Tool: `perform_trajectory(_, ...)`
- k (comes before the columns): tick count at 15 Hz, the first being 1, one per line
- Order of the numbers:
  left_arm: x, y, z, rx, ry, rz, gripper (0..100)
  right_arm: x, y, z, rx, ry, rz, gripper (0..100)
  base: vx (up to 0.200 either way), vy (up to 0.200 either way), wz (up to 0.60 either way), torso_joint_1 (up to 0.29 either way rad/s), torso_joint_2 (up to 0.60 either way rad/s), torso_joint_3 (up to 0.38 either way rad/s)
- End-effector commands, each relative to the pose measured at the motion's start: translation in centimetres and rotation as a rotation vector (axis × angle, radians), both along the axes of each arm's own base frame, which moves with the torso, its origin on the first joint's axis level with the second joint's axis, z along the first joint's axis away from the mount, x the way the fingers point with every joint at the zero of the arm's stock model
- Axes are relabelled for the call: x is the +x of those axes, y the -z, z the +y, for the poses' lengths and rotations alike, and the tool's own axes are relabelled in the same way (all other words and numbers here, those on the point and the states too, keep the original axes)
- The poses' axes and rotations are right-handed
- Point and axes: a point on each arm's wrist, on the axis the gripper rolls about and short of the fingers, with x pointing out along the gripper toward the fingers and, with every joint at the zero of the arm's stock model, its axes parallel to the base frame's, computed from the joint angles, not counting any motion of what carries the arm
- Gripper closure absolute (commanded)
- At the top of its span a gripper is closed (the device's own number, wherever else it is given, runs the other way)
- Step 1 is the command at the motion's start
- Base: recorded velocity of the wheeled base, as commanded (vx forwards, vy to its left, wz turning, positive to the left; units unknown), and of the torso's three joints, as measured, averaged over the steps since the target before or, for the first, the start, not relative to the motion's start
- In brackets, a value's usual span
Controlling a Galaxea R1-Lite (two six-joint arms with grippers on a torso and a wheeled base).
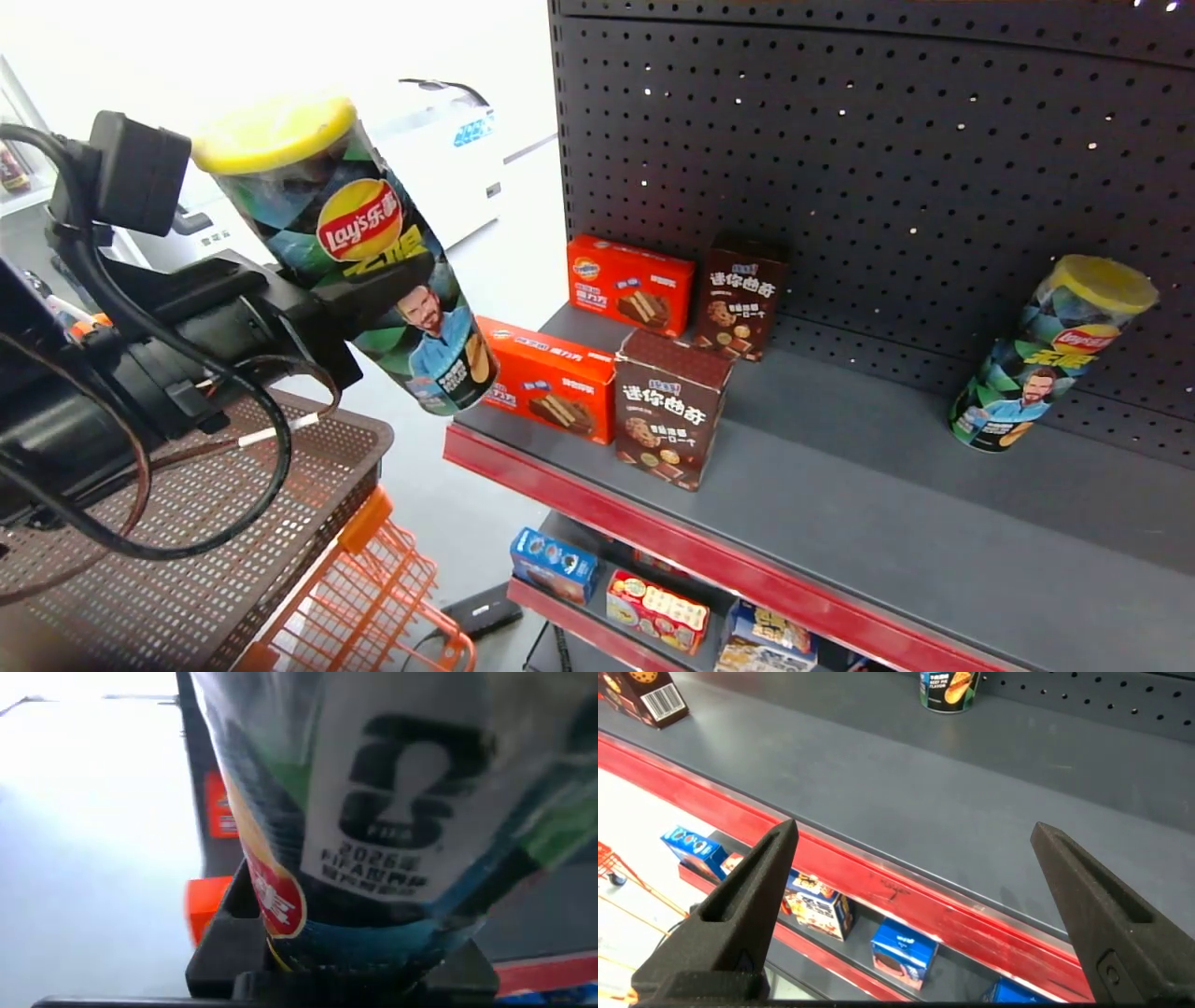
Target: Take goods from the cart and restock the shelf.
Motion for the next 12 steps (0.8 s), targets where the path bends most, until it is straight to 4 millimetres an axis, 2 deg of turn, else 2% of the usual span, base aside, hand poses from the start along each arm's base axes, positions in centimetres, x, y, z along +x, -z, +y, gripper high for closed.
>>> perform_trajectory(1,-1.0,-0.3,-0.4,-0.012,0.033,-0.011,100,0.0,0.0,0.0,0.000,0.000,-0.001,0,0.000,0.000,0.00,0.000,0.00,0.000)
perform_trajectory(3,-1.1,-0.5,-0.4,-0.010,0.043,-0.010,100,0.0,0.0,0.0,0.000,-0.002,0.001,0,0.000,0.000,0.00,0.000,0.00,0.000)
perform_trajectory(6,-1.6,0.3,-0.6,0.006,0.065,0.033,100,0.0,0.0,0.0,0.000,0.000,-0.001,0,0.000,0.000,0.00,0.000,0.00,0.000)
perform_trajectory(9,-3.4,1.0,0.1,0.019,0.062,0.072,100,0.0,0.0,0.0,0.000,-0.002,0.001,0,0.000,0.000,0.00,0.000,0.00,0.000)
perform_trajectory(12,-3.4,0.1,0.0,0.020,0.115,0.048,100,0.0,0.0,0.0,0.000,-0.002,0.001,0,0.000,0.000,0.00,0.000,0.00,0.000)
